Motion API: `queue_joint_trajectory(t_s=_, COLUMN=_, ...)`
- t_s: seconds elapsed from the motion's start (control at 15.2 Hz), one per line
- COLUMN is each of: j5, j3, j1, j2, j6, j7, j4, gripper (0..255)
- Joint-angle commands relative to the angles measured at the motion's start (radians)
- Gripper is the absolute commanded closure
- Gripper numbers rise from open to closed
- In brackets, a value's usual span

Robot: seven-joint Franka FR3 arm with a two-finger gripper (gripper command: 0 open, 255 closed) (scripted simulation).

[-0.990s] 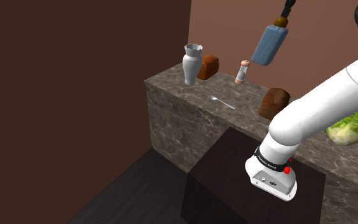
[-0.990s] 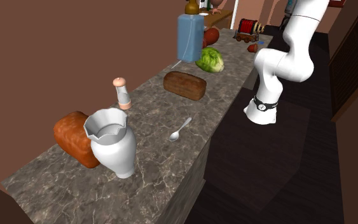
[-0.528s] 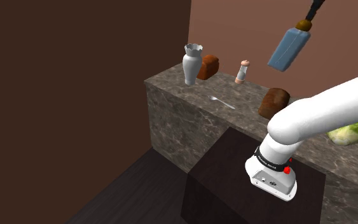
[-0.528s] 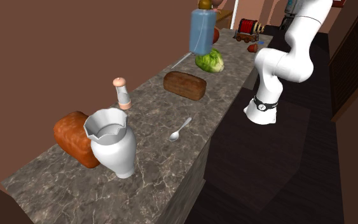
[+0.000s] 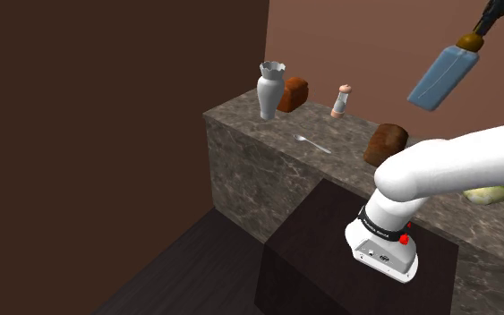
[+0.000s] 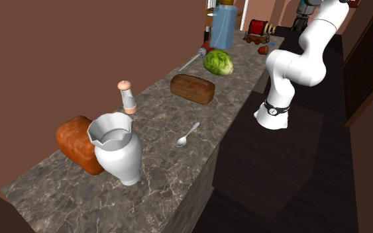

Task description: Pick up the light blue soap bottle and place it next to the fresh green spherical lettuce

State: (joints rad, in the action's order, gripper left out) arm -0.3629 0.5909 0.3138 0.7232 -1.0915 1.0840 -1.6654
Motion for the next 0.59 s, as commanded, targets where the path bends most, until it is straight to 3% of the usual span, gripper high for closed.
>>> queue_joint_trajectory(t_s=0.0, j5=-0.026, j3=0.002, j1=0.018, j2=0.04, j6=0.021, j7=0.027, j4=-0.012, gripper=255)
queue_joint_trajectory(t_s=0.53, j5=-0.15, j3=0.051, j1=0.067, j2=0.143, j6=0.123, j7=0.19, j4=0.035, gripper=255)
